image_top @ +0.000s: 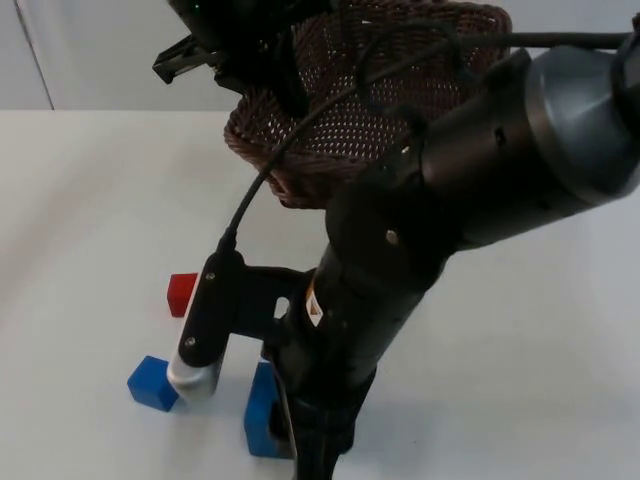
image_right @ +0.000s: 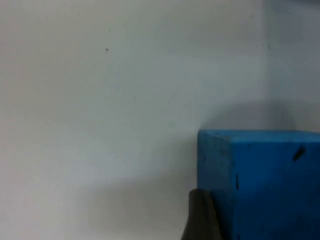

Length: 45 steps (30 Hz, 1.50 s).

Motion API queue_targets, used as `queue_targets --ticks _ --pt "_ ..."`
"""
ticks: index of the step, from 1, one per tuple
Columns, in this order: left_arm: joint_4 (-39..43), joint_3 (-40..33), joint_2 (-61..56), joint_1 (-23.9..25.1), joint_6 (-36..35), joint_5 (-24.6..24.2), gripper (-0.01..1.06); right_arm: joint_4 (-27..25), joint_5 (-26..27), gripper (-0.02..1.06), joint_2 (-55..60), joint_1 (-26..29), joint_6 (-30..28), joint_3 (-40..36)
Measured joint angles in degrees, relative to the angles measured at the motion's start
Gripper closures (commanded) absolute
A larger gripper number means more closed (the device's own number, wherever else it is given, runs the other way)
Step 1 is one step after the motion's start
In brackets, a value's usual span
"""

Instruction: Pick up the basket with the left hand and place the largest block into the basket with the right hand.

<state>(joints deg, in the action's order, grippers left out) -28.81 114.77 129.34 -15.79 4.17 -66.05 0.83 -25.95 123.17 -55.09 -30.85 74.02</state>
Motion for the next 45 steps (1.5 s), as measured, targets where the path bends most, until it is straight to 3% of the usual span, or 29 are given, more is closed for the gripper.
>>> queue_targets --ticks 1,12,20,38,45 --pt "0.0 0.0 0.0 0.0 0.0 0.0 1.05 -0.2 -0.6 1.05 0.0 0.0 0.1 0.0" --pt "0.0 0.0 0.0 0.0 0.0 0.0 1.05 -0.8 -9.9 1.05 -1.1 -0.4 1.3 0.4" --pt "0.0 0.0 0.0 0.0 0.0 0.0 1.05 -1.3 -13.7 1.05 -6.2 -1.9 4.1 -0.3" --pt "0.0 0.0 0.0 0.0 0.0 -0.1 1.05 -2.4 -11.6 1.05 -26.6 -2.5 13.1 -21.7" --pt "0.0 0.0 0.0 0.0 0.0 -0.1 1.05 -2.4 -14.3 1.05 -34.1 -2.5 15.5 -25.9"
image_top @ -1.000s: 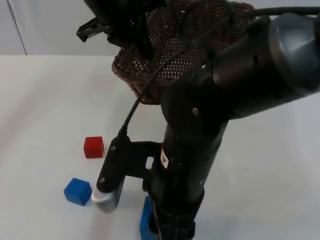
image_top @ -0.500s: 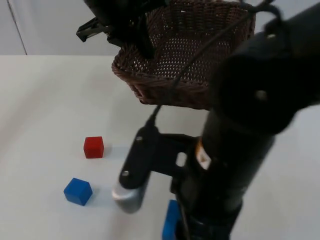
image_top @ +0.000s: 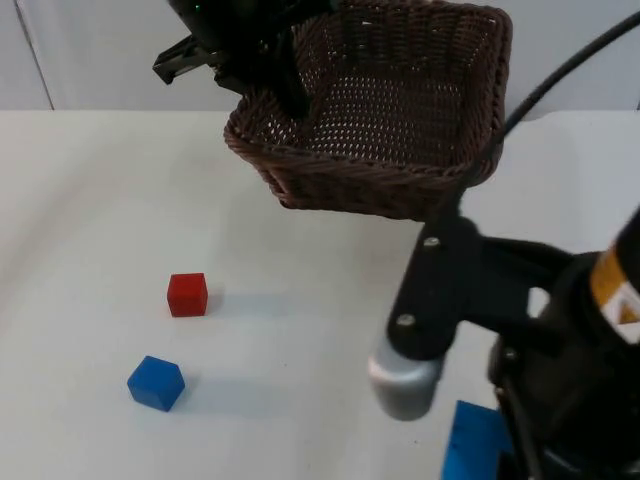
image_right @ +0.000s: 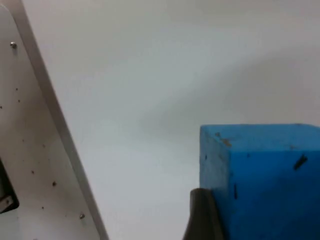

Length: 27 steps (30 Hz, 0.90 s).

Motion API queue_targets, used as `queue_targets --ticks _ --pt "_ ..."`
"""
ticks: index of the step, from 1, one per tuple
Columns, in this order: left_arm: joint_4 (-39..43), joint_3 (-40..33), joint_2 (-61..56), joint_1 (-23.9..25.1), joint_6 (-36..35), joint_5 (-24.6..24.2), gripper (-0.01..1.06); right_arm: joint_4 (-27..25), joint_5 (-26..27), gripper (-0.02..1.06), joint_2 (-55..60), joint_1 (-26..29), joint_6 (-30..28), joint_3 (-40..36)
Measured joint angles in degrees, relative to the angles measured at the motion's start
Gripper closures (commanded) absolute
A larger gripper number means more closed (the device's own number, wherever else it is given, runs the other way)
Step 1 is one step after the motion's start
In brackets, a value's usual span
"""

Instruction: Pick up the basket with the left hand and place the largest block into the basket with the right hand.

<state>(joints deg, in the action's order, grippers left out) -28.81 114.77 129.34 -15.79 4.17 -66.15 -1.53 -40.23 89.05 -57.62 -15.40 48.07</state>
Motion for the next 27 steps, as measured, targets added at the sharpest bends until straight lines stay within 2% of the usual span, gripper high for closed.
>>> queue_targets --ticks 6,10,13,27 --pt "0.0 0.0 0.0 0.0 0.0 0.0 1.05 1.0 -3.0 1.05 -4.0 0.0 3.1 -0.8" --pt "0.0 0.0 0.0 0.0 0.0 0.0 1.05 6.5 -5.6 1.05 -7.4 0.0 9.9 -0.8" --pt "0.0 0.0 0.0 0.0 -0.1 0.0 1.05 7.7 -6.1 1.05 -8.7 0.0 12.4 -0.8" --pt "0.0 0.0 0.0 0.0 -0.1 0.0 1.05 10.0 -7.3 1.05 -14.9 0.0 17.0 -0.8"
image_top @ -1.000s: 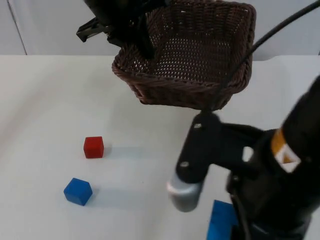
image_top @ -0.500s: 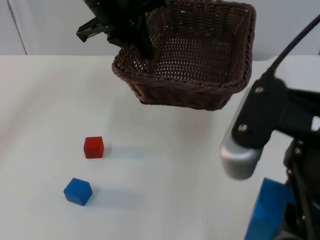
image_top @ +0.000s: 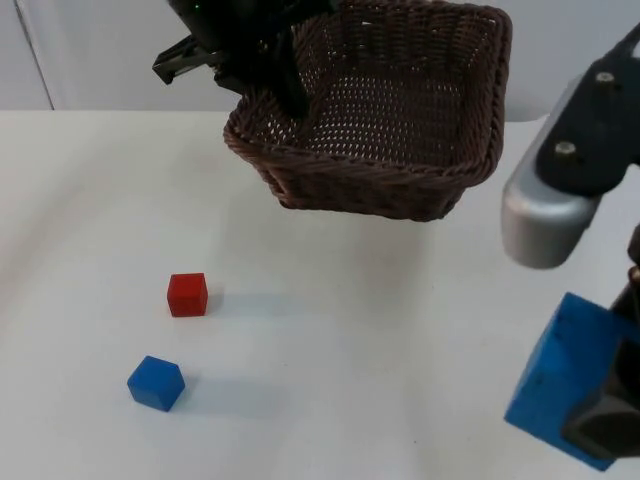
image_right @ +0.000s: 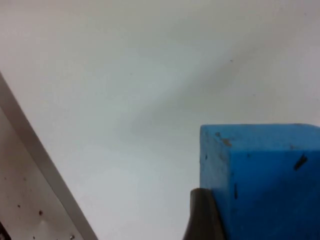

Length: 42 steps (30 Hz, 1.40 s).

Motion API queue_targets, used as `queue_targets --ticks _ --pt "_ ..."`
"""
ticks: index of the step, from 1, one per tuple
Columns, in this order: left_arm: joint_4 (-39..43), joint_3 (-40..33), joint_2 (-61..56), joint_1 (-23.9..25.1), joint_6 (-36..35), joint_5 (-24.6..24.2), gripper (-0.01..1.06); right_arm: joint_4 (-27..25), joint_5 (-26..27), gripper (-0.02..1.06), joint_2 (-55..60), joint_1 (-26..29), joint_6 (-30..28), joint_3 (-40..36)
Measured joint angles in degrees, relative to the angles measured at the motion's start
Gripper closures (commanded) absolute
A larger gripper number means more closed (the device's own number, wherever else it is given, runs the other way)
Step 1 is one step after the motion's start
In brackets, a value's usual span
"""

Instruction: Pick up the basket with the left hand and place the largest block into the basket with the right hand.

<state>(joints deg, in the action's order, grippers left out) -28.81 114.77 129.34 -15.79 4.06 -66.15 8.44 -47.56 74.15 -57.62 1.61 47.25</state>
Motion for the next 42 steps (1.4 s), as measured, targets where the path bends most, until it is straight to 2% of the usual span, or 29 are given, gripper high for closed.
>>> queue_targets --ticks 6,12,16,17,21,26,32,42 --pt "0.0 0.0 0.0 0.0 0.0 -0.1 1.05 4.0 -0.2 1.05 -0.5 0.0 4.4 0.0" --pt "0.0 0.0 0.0 0.0 0.0 -0.1 1.05 4.4 -0.8 1.05 -0.5 0.0 4.8 2.5" --pt "0.0 0.0 0.0 0.0 0.0 -0.1 1.05 4.6 -0.9 1.05 -0.5 4.2 5.2 7.9" --pt "0.0 0.0 0.0 0.0 0.0 -0.1 1.05 4.6 -0.9 1.05 -0.5 4.2 5.2 7.9" --pt "0.0 0.0 0.0 0.0 0.0 -0.1 1.05 5.0 -1.0 1.05 -0.5 10.3 5.2 11.1" --pt "0.0 0.0 0.0 0.0 0.0 -0.1 1.05 5.0 -1.1 1.05 -0.5 14.1 5.1 13.4" --pt "0.0 0.0 0.0 0.0 0.0 -0.1 1.05 5.0 -1.1 1.05 0.7 16.1 5.1 17.0" --pt "0.0 0.0 0.0 0.0 1.0 -1.8 1.05 5.1 -3.5 1.05 10.7 16.7 5.1 26.0"
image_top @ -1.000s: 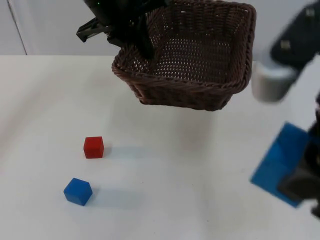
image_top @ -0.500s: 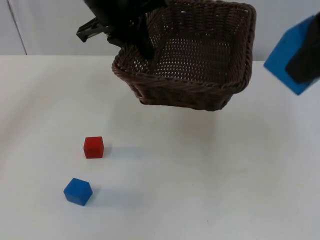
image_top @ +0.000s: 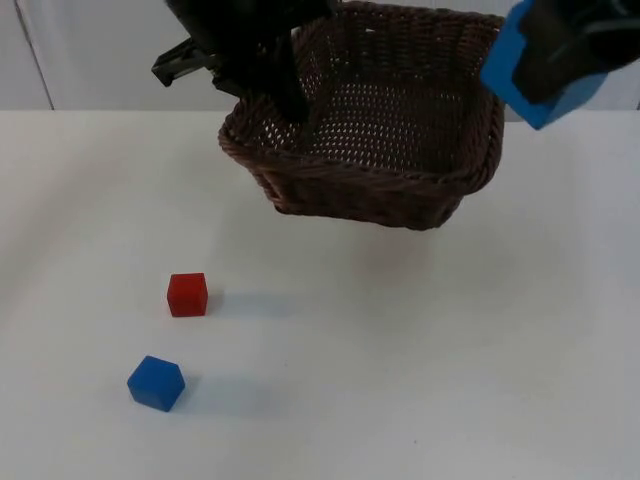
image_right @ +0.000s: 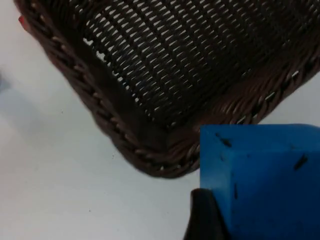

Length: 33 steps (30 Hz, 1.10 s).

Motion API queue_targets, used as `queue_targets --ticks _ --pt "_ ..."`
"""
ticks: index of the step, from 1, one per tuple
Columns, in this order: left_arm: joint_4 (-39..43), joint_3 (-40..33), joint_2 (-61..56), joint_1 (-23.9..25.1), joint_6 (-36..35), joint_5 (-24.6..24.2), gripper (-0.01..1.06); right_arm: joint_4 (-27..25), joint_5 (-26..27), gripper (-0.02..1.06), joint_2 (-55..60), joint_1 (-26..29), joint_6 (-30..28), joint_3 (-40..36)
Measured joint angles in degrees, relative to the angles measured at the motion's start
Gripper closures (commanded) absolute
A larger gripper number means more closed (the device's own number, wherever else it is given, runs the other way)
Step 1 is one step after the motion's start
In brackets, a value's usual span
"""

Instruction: Pick up the basket with the left hand and place the largest block into the basket with the right hand.

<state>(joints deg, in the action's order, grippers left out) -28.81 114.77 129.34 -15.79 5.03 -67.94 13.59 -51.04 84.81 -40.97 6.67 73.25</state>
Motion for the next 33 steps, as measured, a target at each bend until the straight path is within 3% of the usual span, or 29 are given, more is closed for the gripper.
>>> queue_targets --ticks 6,14,20,33 --pt "0.0 0.0 0.0 0.0 0.2 -0.1 1.05 -0.3 -0.4 1.05 4.5 3.5 -0.3 5.3" --pt "0.0 0.0 0.0 0.0 0.5 -0.2 1.05 -7.1 -0.4 1.05 13.0 10.8 -6.7 15.1" --pt "0.0 0.0 0.0 0.0 0.5 -0.2 1.05 -10.2 -0.8 1.05 22.6 11.0 -9.6 25.5" --pt "0.3 0.0 0.0 0.0 0.5 -0.5 1.05 -10.3 -4.0 1.05 38.0 11.0 -11.0 43.9"
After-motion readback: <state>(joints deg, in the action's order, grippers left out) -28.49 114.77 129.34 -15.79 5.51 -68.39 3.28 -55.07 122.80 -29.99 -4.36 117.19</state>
